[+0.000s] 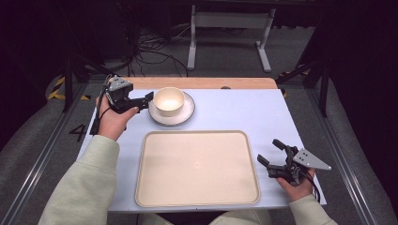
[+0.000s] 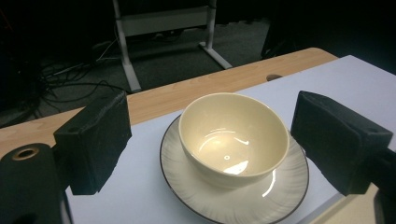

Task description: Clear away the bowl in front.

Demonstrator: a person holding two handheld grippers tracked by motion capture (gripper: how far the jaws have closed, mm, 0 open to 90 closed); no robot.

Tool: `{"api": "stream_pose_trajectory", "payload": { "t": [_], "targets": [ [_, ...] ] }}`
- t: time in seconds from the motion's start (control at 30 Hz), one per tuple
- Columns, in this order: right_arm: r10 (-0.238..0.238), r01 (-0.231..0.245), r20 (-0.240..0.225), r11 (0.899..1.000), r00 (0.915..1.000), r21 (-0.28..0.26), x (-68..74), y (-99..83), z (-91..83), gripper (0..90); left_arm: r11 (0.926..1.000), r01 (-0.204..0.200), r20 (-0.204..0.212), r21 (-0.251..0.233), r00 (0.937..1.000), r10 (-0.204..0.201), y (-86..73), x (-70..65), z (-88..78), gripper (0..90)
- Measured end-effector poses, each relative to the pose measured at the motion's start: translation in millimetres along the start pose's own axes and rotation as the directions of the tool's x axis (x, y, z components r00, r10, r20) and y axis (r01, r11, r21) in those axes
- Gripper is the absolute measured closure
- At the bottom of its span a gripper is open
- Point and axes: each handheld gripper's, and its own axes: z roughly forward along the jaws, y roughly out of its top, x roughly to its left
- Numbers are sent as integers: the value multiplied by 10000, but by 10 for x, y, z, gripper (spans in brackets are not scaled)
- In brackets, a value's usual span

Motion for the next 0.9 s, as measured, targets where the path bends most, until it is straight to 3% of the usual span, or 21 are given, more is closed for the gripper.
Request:
{"api": "stream_pose_trajectory", "payload": {
  "t": [0.5, 0.67, 0.73, 0.8, 0.9],
  "targets": [
    [-43, 43, 14, 10000, 10000, 32, 4, 1, 5, 112, 9943, 27, -387, 1064, 9993, 14, 111, -19, 251, 167],
    [-56, 56, 13, 10000, 10000, 53, 1, 2, 8, 114, 9854, 441, -553, 1643, 9978, -354, 112, 36, 373, 219],
    [-58, 58, 3, 9999, 10000, 90, 3, 3, 11, 114, 9751, 785, -735, 2072, 9952, -645, 113, 61, 423, 234],
    [-69, 69, 3, 9999, 10000, 89, 5, 3, 11, 116, 9599, 1384, -725, 2438, 9896, -1243, 124, 87, 468, 259],
    [-55, 55, 16, 10000, 10000, 44, 7, 2, 8, 117, 9569, 1332, -830, 2581, 9898, -1154, 117, 113, 548, 260]
  ]
}}
